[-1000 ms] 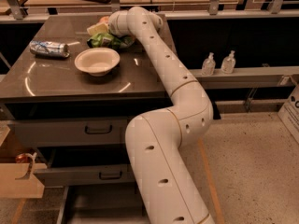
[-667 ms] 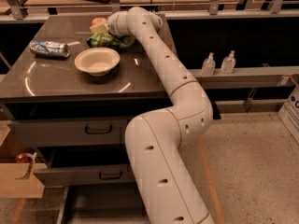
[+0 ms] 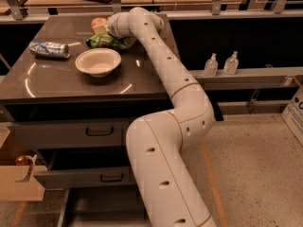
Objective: Place apple into bottom drawer
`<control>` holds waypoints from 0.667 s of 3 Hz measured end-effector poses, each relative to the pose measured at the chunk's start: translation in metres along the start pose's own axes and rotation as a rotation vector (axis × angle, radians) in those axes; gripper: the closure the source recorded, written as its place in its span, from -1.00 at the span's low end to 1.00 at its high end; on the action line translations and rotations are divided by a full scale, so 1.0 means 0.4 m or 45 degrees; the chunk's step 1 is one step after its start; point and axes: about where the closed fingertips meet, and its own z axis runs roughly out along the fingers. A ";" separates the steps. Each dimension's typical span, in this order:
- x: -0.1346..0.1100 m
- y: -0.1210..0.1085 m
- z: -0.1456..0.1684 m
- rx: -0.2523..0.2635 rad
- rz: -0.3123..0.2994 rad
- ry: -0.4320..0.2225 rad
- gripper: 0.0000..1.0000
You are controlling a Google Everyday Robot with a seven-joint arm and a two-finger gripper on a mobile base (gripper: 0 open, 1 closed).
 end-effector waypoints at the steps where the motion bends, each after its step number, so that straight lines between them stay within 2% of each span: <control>1: -0.002 0.000 -0.001 0.000 0.000 0.000 1.00; 2: -0.002 0.000 -0.001 0.000 0.000 0.000 1.00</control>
Offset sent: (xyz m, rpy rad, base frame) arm -0.0445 -0.0538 0.1529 -0.0333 -0.1661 0.2522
